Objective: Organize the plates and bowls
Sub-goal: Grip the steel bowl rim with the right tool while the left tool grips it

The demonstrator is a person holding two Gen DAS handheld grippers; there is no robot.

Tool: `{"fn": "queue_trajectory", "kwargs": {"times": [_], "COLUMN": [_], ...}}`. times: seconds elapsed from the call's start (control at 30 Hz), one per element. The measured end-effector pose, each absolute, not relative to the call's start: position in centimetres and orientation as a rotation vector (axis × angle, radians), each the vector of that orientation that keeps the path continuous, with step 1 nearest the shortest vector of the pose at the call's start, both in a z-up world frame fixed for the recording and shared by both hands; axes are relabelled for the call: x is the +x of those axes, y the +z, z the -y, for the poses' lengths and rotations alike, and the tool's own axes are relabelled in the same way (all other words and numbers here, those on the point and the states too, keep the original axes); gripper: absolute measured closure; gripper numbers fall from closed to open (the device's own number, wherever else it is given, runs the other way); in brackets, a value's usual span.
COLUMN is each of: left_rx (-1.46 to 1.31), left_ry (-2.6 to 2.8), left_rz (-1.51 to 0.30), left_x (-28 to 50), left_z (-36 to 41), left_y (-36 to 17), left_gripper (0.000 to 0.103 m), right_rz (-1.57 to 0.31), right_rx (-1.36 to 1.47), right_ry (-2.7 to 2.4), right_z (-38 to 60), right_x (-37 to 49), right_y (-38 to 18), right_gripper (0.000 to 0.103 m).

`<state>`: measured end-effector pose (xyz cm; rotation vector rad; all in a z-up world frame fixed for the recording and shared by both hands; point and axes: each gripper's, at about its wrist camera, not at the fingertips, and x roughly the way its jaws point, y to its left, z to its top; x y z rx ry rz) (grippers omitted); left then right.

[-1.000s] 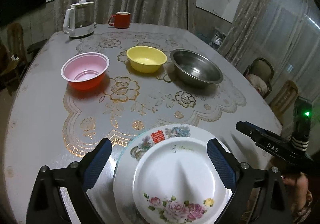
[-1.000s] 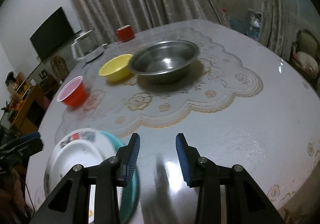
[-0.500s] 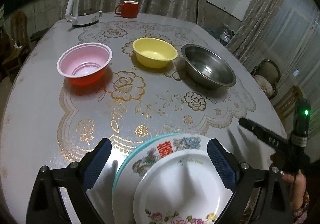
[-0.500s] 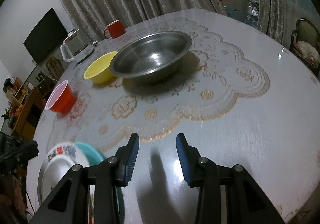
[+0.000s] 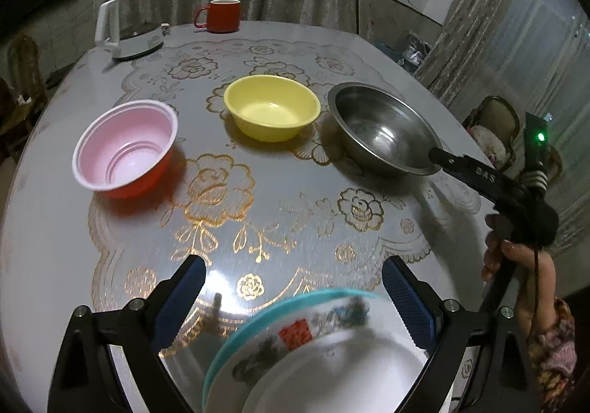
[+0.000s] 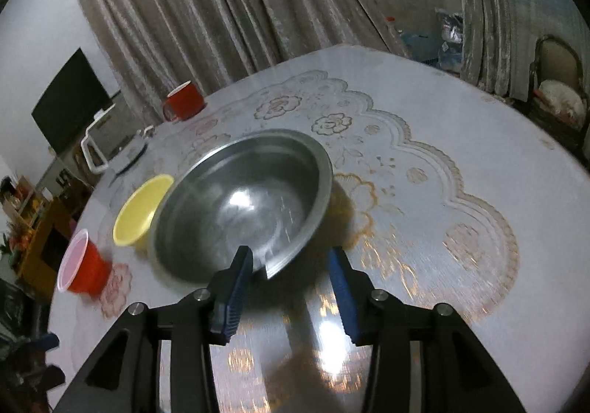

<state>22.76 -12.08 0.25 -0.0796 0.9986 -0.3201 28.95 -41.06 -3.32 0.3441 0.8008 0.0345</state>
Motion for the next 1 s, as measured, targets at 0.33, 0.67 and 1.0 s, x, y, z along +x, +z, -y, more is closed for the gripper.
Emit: {"fn": "queue_trajectory", "kwargs": {"times": [0.33, 0.67, 1.0], "left_rx": [-0.025, -0.007, -0.041], "left_ry": [-0.366, -0.381, -0.431], "left_rz": [-0.994, -0.989, -1.043], "left_x": [26.2, 30.5, 34.4], "left_z": [14.9, 17.9, 20.6], "left_y": [0.7, 0.9, -0.8], "left_gripper": [0.006, 0.006, 0.024], "right_rz": [-0.831, -0.752, -0.769], "right_rx": [0.381, 0.316, 0.289], "right_ry": [0.085, 0.086, 0.094], "right_z": [41.1, 40.7, 40.4], "right_x": [31.9, 30.0, 30.2], "right_y": [-5.3, -5.3, -5.5], "right_gripper": [0.063, 0.067, 0.067]}}
